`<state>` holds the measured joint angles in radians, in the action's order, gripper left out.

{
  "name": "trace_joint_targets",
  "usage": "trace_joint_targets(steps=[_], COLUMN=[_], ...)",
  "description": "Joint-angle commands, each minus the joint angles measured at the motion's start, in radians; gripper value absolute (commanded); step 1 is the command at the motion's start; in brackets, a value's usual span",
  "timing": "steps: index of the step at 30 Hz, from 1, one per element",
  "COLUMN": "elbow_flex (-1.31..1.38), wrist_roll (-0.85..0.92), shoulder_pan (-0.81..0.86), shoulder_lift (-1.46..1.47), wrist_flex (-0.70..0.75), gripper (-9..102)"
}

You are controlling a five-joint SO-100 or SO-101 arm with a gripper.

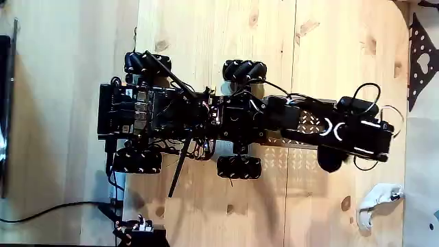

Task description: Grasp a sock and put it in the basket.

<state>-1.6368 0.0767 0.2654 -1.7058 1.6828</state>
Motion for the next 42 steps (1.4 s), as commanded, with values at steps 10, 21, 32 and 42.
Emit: trace_joint_targets(steps=[10,21,32,42], elbow_flex=[0.009,0.025,0.009,-0.201], wrist_roll=[0.012,0.018,0.055,0.077], shoulder_pan=[-0.032,-0.072,-0.091,-0.101], shoulder_lift=[0.08,0.009,-0.285,-0.597], wrist_flex=[0.258,0.23,0.028,-0.367], gripper=[21,16,0,0])
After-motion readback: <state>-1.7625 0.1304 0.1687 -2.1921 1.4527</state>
